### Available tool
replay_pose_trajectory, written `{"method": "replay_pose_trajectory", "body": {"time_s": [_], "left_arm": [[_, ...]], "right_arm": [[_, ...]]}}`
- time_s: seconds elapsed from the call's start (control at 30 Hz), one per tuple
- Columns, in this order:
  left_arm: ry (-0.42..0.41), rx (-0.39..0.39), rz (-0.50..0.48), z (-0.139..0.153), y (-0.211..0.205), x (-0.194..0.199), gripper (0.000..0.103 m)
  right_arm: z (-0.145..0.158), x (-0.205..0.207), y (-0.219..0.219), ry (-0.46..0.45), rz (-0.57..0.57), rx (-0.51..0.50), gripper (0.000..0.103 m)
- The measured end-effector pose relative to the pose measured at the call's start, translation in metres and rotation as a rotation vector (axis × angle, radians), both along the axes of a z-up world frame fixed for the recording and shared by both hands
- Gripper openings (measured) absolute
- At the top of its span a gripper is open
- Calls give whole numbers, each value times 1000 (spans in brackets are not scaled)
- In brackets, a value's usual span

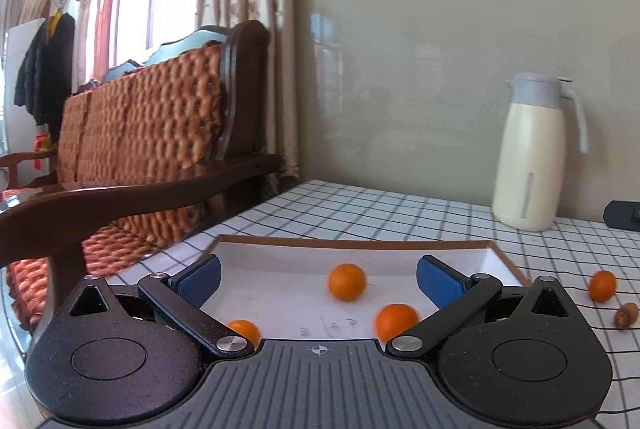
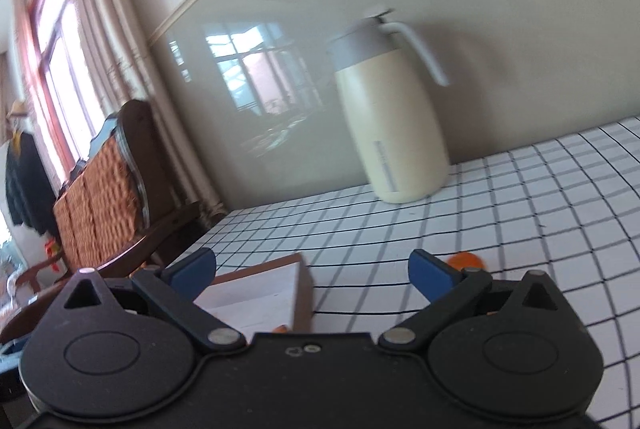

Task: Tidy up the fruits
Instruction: 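Move both open tools back toward the last orange and carrot chunk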

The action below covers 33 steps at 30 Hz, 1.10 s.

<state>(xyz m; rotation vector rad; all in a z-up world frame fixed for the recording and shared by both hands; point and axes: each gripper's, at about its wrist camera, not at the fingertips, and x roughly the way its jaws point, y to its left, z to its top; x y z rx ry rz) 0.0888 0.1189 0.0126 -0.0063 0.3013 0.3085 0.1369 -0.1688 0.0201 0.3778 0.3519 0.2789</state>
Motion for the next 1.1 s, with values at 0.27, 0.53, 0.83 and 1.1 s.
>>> {"method": "replay_pose_trajectory", "body": {"time_s": [0.27,0.53,0.83,1.1], "left_arm": [[5,21,-117,-1,-44,3,103],[15,70,-255,-6,-101,3,103],[21,97,-323,-7,-137,9,103],[23,81,-318,-7,-147,17,103]], "right_arm": [[0,-14,-36,-23,-107,-47,97],[-1,-22,-72,-13,-206,-83,97],[-11,-20,-89,39,-217,-152,97],[-24,-12,-81,102,-139,-243,58]]}}
